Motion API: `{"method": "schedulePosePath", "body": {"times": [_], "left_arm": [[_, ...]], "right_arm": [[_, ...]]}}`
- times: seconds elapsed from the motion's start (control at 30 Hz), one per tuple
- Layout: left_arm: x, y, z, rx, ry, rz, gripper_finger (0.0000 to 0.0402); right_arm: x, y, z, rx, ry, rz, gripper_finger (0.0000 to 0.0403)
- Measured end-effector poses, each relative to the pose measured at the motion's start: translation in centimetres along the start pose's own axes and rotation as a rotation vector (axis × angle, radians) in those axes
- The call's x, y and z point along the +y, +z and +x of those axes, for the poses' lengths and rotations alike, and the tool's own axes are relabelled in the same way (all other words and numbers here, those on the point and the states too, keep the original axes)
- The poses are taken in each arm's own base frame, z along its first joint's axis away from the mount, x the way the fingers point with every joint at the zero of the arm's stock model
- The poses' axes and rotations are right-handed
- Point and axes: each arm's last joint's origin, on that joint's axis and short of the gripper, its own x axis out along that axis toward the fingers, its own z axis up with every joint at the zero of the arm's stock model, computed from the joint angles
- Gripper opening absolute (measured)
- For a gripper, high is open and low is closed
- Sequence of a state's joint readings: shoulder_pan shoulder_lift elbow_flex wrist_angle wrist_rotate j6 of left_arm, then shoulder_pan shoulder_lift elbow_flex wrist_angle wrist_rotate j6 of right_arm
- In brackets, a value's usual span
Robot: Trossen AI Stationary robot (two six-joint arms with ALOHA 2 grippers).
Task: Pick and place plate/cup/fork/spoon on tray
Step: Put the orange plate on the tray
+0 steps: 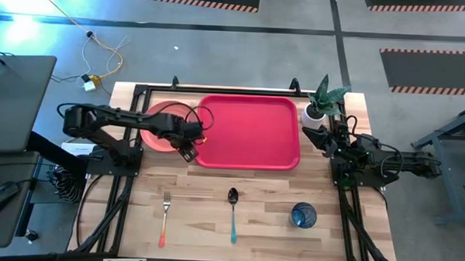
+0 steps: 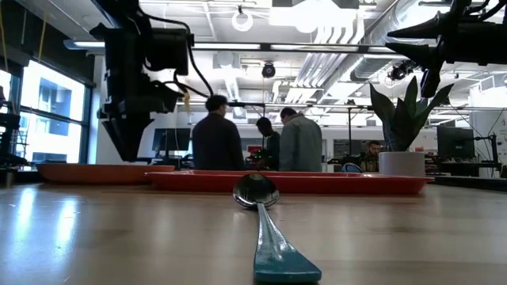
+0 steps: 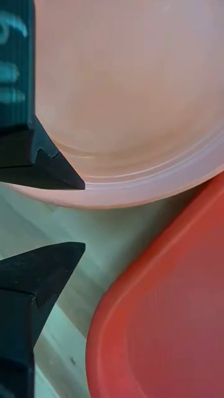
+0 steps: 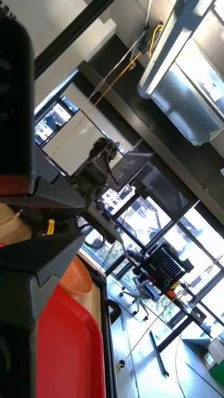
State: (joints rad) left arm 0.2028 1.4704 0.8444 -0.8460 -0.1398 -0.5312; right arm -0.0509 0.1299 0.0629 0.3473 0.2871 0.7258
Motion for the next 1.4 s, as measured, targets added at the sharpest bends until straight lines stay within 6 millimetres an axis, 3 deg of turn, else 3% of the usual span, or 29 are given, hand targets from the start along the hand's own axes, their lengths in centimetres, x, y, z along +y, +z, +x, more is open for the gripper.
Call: {"method": "schedulePosePath", "body": {"times": [0.5, 0.97, 1.4], "left_arm": [[-0.6, 0.5, 2.1, 0.048, 0.032, -0.010, 0.0120], [-0.5, 0.4, 1.9, 0.048, 0.033, 0.000, 0.0007], [-0.7, -0.1, 1.4, 0.061, 0.032, 0.022, 0.0004]], "right_arm": [[-0.2, -0.2, 0.0, 0.027, -0.013, 0.028, 0.0067], [-0.2, -0.3, 0.0, 0.032, -0.016, 0.027, 0.0067], [-0.2, -0.3, 0.0, 0.032, -0.016, 0.027, 0.0067]]}}
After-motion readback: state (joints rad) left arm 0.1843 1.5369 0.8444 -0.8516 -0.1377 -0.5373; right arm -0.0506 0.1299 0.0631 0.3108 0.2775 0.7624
